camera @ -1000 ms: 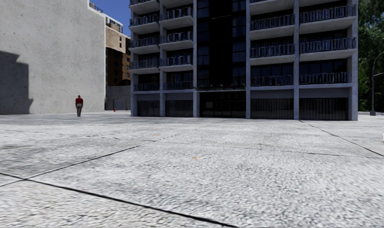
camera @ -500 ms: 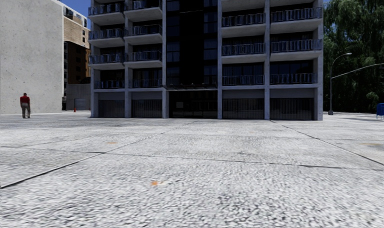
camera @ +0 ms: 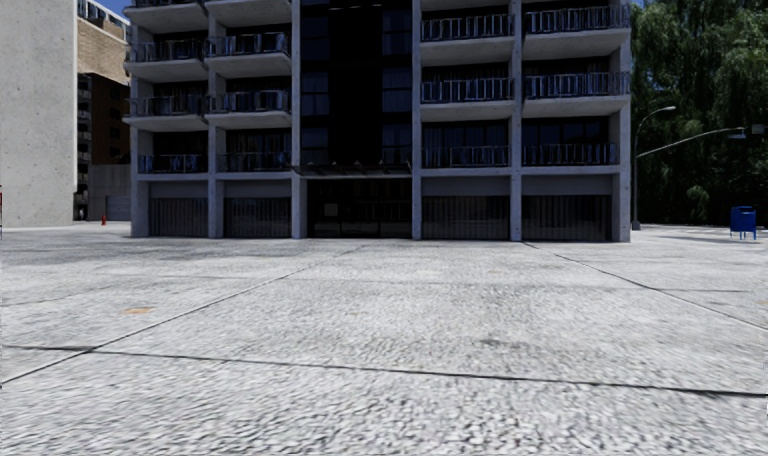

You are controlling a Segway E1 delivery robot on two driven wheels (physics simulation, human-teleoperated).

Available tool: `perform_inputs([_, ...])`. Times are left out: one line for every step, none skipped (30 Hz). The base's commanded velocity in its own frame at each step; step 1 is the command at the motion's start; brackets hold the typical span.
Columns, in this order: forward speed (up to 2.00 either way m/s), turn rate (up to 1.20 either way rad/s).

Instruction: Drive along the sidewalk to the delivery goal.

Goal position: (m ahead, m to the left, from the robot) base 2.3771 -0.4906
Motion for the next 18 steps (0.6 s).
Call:
perform_inputs([2.00, -1.19])
perform_inputs([2.00, -0.72])
perform_inputs([2.00, -0.14])
perform_inputs([2.00, -0.03])
perform_inputs([2.00, -0.03])
perform_inputs([2.00, 0.00])
perform_inputs([2.00, 0.00])
perform_inputs([2.00, 0.00])
perform_inputs([2.00, 0.00])
perform_inputs([2.00, 0.00])
perform_inputs([2.00, 0.00])
perform_inputs([2.00, 0.00])
perform_inputs([2.00, 0.00])
perform_inputs([2.00, 0.00])
perform_inputs([2.00, 0.00])
perform_inputs([2.00, 0.00])
perform_inputs([2.00, 0.00])
perform_inputs([2.00, 0.00])
